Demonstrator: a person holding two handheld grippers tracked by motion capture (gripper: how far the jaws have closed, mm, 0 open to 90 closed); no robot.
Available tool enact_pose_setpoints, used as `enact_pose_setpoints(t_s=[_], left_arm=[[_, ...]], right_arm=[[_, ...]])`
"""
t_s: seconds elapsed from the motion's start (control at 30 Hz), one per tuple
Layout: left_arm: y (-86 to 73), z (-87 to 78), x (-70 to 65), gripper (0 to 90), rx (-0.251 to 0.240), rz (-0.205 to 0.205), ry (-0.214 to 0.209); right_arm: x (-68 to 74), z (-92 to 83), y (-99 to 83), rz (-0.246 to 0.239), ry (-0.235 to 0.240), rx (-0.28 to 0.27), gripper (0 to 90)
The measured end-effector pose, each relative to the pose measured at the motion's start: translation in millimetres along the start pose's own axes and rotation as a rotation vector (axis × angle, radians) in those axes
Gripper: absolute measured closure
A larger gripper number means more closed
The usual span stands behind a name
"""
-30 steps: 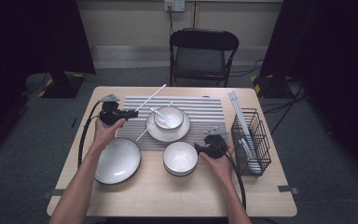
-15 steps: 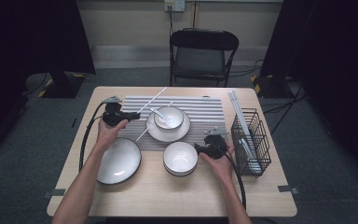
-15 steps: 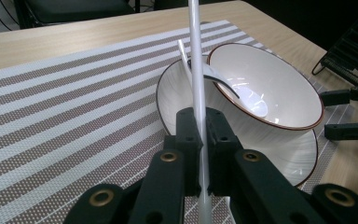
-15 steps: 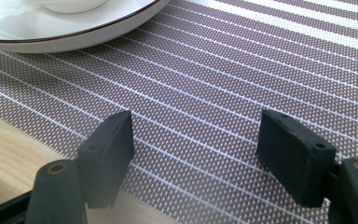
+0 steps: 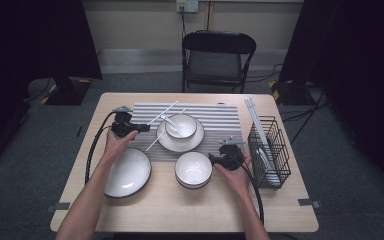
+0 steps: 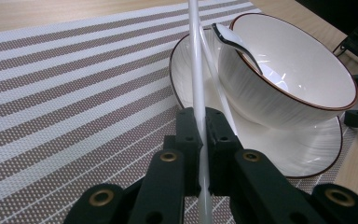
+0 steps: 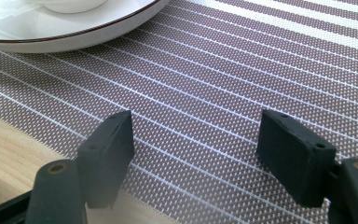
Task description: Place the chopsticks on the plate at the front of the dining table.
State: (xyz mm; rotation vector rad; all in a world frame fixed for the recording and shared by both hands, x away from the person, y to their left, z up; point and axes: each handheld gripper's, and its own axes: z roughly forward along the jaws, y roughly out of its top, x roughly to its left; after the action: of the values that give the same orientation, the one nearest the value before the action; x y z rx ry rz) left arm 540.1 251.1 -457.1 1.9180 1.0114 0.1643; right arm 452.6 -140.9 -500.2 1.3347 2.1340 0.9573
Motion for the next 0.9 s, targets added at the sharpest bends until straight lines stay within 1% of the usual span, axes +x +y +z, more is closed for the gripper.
enact_pose_setpoints(t_s=[0.1, 0.13, 0.2, 0.23, 0.3, 0.33, 0.4, 0.47, 0.57, 0.6, 0.63, 0.7, 0.77, 0.8, 0.87, 0.9], left_arm=[[-0.2, 2.3, -2.4, 85.7, 0.008, 0.006, -0.002], [-0.3, 2.5, -3.1, 85.7, 0.008, 0.019, 0.006], [-0.1, 3.2, -3.9, 85.7, 0.01, 0.016, -0.005], [-0.1, 4.2, -4.7, 85.7, 0.011, 0.015, 0.003], [-1.0, 5.5, -4.5, 85.7, 0.017, 0.006, -0.005], [-1.6, 6.2, -5.5, 85.7, 0.018, 0.011, 0.01], [-3.4, 8.0, -4.8, 85.7, 0.021, 0.0, -0.007], [-5.4, 10.1, -4.9, 85.7, 0.03, 0.003, 0.001], [-8.3, 12.0, -3.9, 85.7, 0.038, -0.008, 0.005], [-8.2, 12.0, -4.3, 85.6, 0.038, 0.001, 0.003], [-8.1, 12.3, -4.8, 85.7, 0.038, 0.0, -0.005], [-7.9, 13.6, -5.1, 85.6, 0.045, -0.01, -0.002], [-8.4, 14.8, -5.6, 85.6, 0.052, -0.007, 0.005], [-8.4, 15.2, -5.9, 85.6, 0.057, 0.001, 0.004], [-8.5, 15.6, -5.8, 85.6, 0.052, -0.012, 0.006], [-8.3, 15.9, -5.5, 85.6, 0.054, -0.011, 0.003]], right_arm=[[0.0, 0.0, 0.0, 0.0, 0.0, 0.0, 26.7], [0.0, 0.0, 0.0, 0.0, 0.0, 0.0, 26.7], [0.0, 0.0, 0.0, 0.0, -0.001, -0.001, 26.7], [0.0, 0.0, 0.0, 0.0, 0.0, 0.0, 26.7], [0.0, 0.0, 0.0, 0.0, 0.0, 0.0, 26.7], [0.0, 0.0, 0.0, 0.0, 0.0, 0.0, 26.7], [0.0, 0.0, 0.0, 0.0, 0.0, 0.0, 26.7], [0.0, 0.0, 0.0, 0.0, 0.0, 0.0, 26.7], [0.0, 0.0, 0.0, 0.0, 0.0, 0.0, 26.7], [0.0, 0.0, 0.0, 0.0, 0.0, 0.0, 26.7], [-0.1, 0.0, 0.0, 0.0, 0.0, 0.0, 26.7], [-0.1, 0.0, 0.0, 0.0, 0.0, 0.0, 26.7], [0.0, 0.0, 0.0, 0.0, 0.0, 0.0, 26.7], [0.0, 0.0, 0.0, 0.0, -0.001, -0.001, 26.8], [0.0, 0.0, 0.0, 0.0, 0.0, 0.0, 26.7], [0.0, 0.0, 0.0, 0.0, 0.0, 0.0, 26.8]])
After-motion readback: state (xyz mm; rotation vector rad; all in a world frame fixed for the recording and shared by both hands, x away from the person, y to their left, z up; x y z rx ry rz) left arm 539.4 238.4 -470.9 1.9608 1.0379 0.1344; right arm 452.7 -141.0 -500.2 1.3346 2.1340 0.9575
